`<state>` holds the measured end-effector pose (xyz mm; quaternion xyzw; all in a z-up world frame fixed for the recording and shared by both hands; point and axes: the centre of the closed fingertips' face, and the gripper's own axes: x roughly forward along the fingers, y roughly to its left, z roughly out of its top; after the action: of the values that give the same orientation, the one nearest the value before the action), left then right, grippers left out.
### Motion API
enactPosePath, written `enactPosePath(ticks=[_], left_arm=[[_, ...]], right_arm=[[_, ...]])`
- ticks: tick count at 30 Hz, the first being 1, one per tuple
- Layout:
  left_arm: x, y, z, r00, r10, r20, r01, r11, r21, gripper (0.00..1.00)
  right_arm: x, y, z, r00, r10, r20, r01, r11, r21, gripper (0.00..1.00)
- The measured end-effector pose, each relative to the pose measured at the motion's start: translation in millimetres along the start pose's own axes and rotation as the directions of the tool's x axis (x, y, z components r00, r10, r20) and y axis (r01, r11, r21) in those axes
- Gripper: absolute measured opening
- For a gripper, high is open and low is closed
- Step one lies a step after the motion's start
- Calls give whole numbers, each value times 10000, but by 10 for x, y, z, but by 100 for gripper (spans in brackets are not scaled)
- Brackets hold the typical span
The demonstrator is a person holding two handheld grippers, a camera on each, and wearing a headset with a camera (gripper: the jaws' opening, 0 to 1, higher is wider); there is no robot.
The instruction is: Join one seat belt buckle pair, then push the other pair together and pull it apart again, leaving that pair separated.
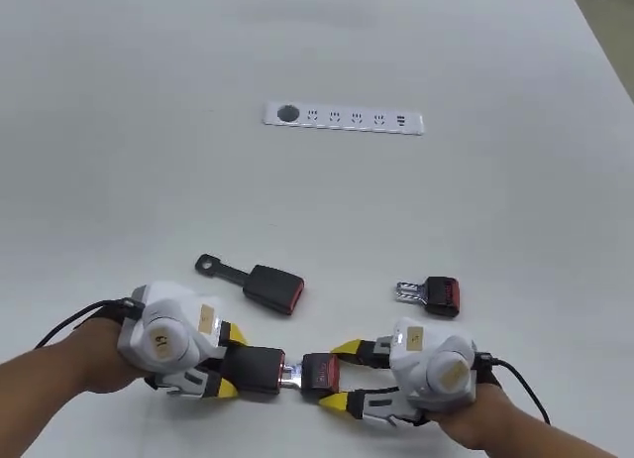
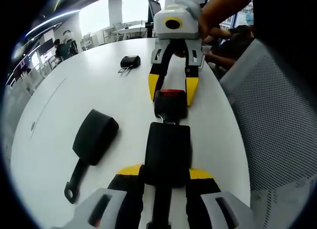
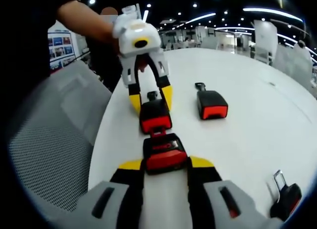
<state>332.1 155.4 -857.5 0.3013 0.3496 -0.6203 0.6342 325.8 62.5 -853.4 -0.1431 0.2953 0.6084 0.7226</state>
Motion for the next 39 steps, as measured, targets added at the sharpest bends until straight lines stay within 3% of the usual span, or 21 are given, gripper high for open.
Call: enactPosePath(ticks=[13,17,18,20,39], left_arm=[[-3,9,6,9995,-18,-323,25,9998,219,33],[-2,8,8,9993,-7,-375,17,9997,258,33],[0,-3,-4,9991,-104,-423,114,9997,232,33],[-1,5,-11,9989,-91,-456,101,9997,229,33],[9,22,-7,9990,-154,-414,164,9996,242,33]], right_arm=[[84,-21,79,9994,170,-310,-167,9998,106,34],[206,-2,160,9992,-48,-398,50,10000,36,34],[190,-69,186,9971,-384,-654,362,9987,-348,34],[175,-57,240,9971,-373,-658,372,9993,-32,34],[206,-57,145,9933,-670,-937,654,9977,-202,34]])
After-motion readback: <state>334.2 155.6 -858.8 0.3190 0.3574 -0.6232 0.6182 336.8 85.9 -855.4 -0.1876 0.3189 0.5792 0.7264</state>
